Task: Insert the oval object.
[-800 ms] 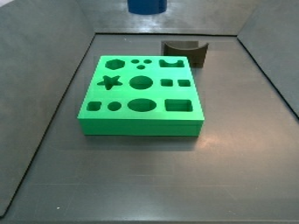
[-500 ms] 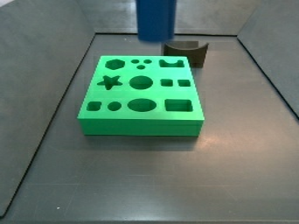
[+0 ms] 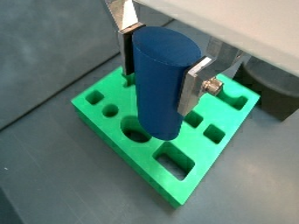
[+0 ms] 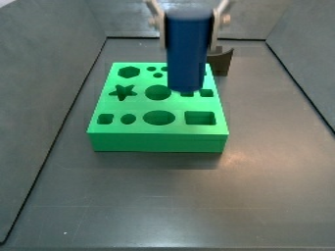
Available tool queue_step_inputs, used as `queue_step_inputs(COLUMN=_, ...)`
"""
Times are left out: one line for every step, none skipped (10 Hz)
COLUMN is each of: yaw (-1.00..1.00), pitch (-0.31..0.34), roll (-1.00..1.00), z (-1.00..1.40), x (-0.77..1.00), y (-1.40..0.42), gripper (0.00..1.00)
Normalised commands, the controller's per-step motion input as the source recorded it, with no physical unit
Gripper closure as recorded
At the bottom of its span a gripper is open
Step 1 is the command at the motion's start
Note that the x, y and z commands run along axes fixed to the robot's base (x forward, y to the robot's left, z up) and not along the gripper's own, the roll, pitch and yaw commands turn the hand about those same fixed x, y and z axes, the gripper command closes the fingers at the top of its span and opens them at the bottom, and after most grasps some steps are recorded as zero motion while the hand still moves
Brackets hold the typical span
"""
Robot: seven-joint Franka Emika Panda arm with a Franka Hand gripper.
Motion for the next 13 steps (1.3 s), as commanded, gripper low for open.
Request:
queue_step_inputs(yaw=0.0, pitch=-0.083, roll=0.08, z=-0.87, x=-0.11, y=0.09, gripper=1.0)
queue_step_inputs(yaw=0.0, pitch=-0.106, roll=0.02, z=-0.72, x=-0.29, y=0.12, gripper=1.0)
queue_step_inputs(yaw=-0.02, pitch=-0.107, roll=0.0, z=-0.59, x=-0.41, y=0.11, gripper=1.0)
queue_step_inputs(yaw=-0.01, pitch=-0.116, roll=0.0, z=-0.55, x=-0.41, y=0.04, gripper=1.0)
queue_step_inputs(yaw=0.0, pitch=-0.109, roll=-0.01, z=-0.51, x=-0.33, y=0.0, gripper=1.0)
queue_step_inputs(yaw=0.0, pitch=-0.057, roll=-0.06, z=-0.38, x=-0.15, y=0.0, gripper=1.0)
queue_step_inputs(yaw=0.0, pitch=0.0, roll=0.0, z=-0.39, x=0.0, y=0.0, gripper=1.0)
queue_step_inputs(yaw=0.0, pitch=-0.001, roll=0.0, z=-0.45, x=0.0, y=0.0, gripper=1.0)
queue_step_inputs(yaw=0.0, pitch=-0.003, roll=0.0, z=-0.47, x=0.0, y=-0.03, gripper=1.0)
queue_step_inputs(yaw=0.0, pitch=-0.021, roll=0.0, z=-0.39, x=-0.13, y=-0.01, gripper=1.0)
queue_step_inputs(yaw=0.0, pitch=-0.02, roll=0.0, z=-0.32, x=-0.12, y=-0.02, gripper=1.0)
queue_step_inputs(yaw=0.0, pitch=-0.027, roll=0.0, z=-0.42, x=-0.02, y=-0.01, gripper=1.0)
queue_step_inputs(yaw=-0.01, pitch=0.0, roll=0.01, z=-0.5, x=0.05, y=0.0, gripper=1.0)
